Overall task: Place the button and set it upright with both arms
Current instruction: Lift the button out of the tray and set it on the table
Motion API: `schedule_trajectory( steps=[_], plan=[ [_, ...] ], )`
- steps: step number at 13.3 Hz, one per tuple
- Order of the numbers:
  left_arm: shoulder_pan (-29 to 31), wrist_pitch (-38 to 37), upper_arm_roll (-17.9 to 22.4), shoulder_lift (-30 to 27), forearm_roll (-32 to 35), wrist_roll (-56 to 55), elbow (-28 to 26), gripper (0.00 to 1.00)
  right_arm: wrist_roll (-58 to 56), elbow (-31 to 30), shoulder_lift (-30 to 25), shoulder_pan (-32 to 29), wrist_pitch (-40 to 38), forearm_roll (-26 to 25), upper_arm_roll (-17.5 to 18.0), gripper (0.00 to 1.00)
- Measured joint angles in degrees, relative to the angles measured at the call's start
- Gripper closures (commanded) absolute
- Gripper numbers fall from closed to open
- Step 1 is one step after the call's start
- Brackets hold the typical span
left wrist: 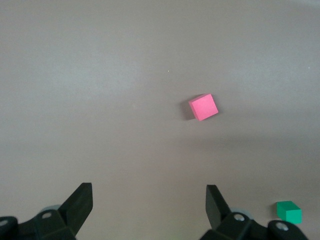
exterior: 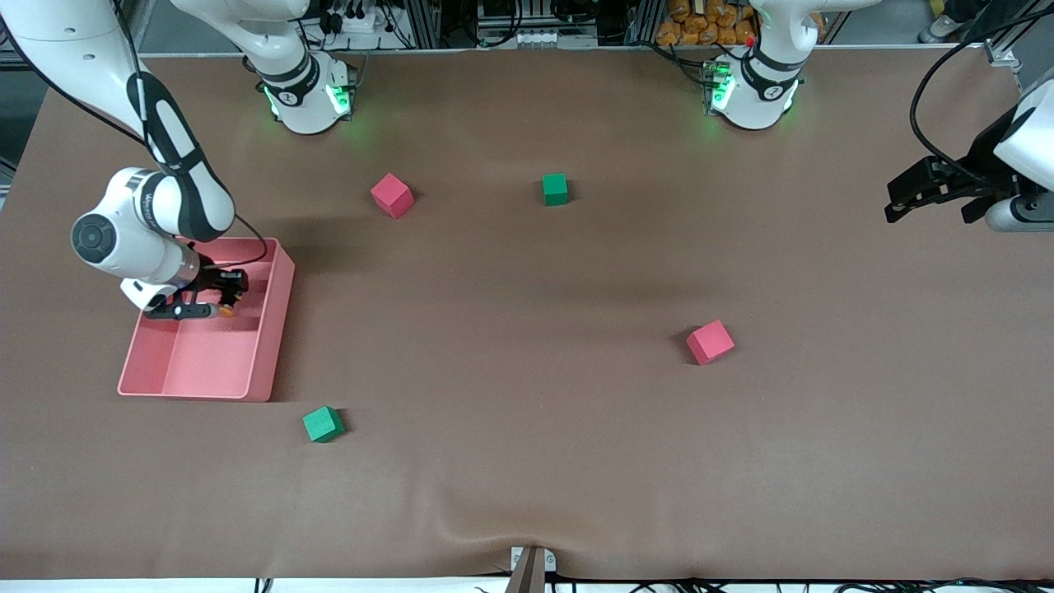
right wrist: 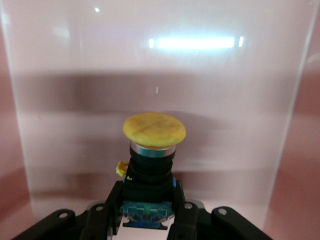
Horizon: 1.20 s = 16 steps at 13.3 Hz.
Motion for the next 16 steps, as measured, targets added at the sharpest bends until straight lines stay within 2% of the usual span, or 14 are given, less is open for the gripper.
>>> schedule_trajectory(
  steps=[3, 6, 8, 10, 12, 16],
  plan=[
    [0.00, 0.00, 0.00, 0.00, 0.00, 0.00, 0.00, 0.00, -2.40, 6.24, -1.19, -0.09, -5.36, 0.00, -0.06, 1.00],
    [0.00, 0.00, 0.00, 0.01, 0.00, 0.00, 0.00, 0.00, -5.03, 15.53, -2.66, -0.01, -16.10, 0.01, 0.37, 1.00],
    [0.00, 0.00, 0.00, 0.01, 0.00, 0.00, 0.00, 0.00, -5.89, 21.35, -3.01, 0.93, -21.95, 0.08, 1.88, 1.00],
    [0.02, 0.00, 0.00, 0.01, 0.00, 0.00, 0.00, 0.00, -5.84, 25.61, -3.05, 4.65, -25.43, 0.74, 2.90, 1.00],
    [0.01, 0.00, -0.01, 0.01, 0.00, 0.00, 0.00, 0.00, -3.72, 28.06, -3.03, 10.44, -26.73, 4.64, 3.14, 1.00],
    [0.01, 0.00, -0.02, 0.01, 0.00, 0.00, 0.00, 0.00, 13.99, 32.48, -0.55, 24.31, -25.30, 6.56, 3.58, 1.00]
  ],
)
